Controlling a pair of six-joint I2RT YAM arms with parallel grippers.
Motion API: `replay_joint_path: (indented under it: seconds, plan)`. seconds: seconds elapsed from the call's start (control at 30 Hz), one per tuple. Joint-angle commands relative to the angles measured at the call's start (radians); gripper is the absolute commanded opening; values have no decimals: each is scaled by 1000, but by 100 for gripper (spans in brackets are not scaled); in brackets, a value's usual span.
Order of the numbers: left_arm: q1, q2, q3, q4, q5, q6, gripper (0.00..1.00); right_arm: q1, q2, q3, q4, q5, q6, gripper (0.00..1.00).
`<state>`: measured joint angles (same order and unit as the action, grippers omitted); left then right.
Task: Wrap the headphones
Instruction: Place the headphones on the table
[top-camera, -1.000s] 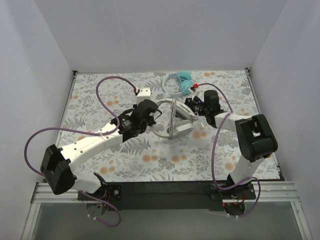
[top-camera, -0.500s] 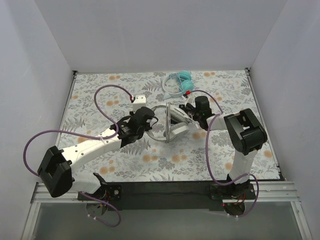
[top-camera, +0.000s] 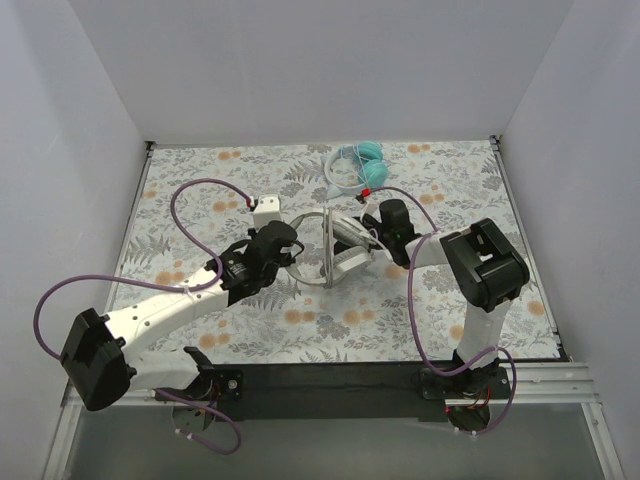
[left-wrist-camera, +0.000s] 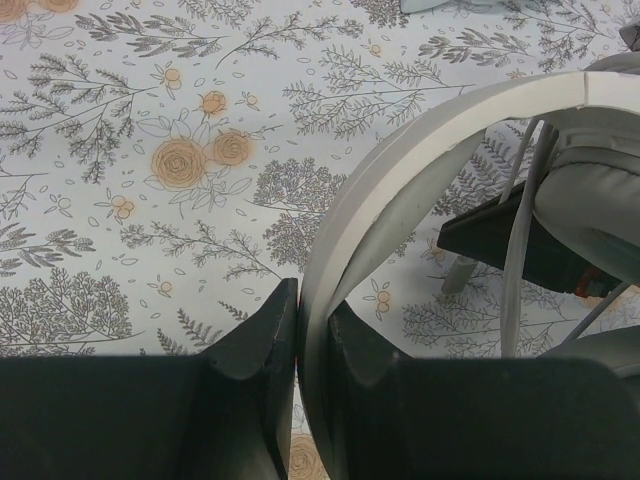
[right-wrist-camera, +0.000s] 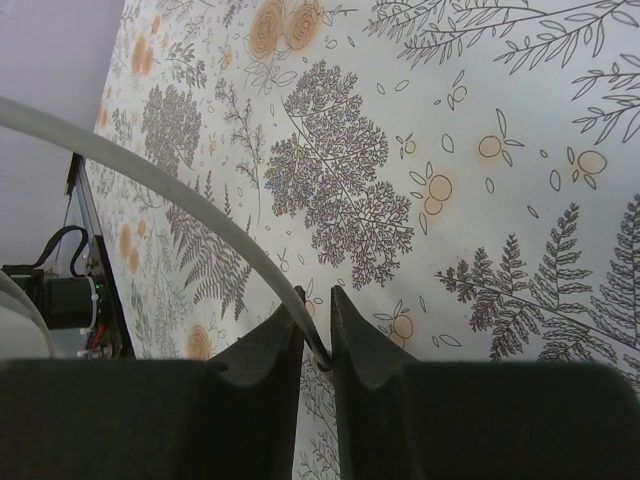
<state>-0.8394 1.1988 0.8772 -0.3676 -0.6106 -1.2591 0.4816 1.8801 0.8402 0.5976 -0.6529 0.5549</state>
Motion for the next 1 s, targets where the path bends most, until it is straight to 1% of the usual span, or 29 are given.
replay_joint_path:
  seconds: [0.0,0.23,0.4,0.77,0.9,0.97]
  plan:
    - [8,-50,6,73,-41,-51,0,15,-6,-19,57,18,11,22]
    - [33,-45,-26,84,-52,-86,0,23,1,-36,73,24,34,23]
    - [74,-38,-60,119,-35,-105,0,23,2,-35,73,22,39,24]
    - [167,-36,-147,214,46,-161,0,38,37,-13,71,13,105,23]
    - [175,-48,-158,239,77,-180,0,43,50,2,65,18,115,23]
    - [175,-65,-156,239,98,-174,0,43,59,28,35,27,102,21]
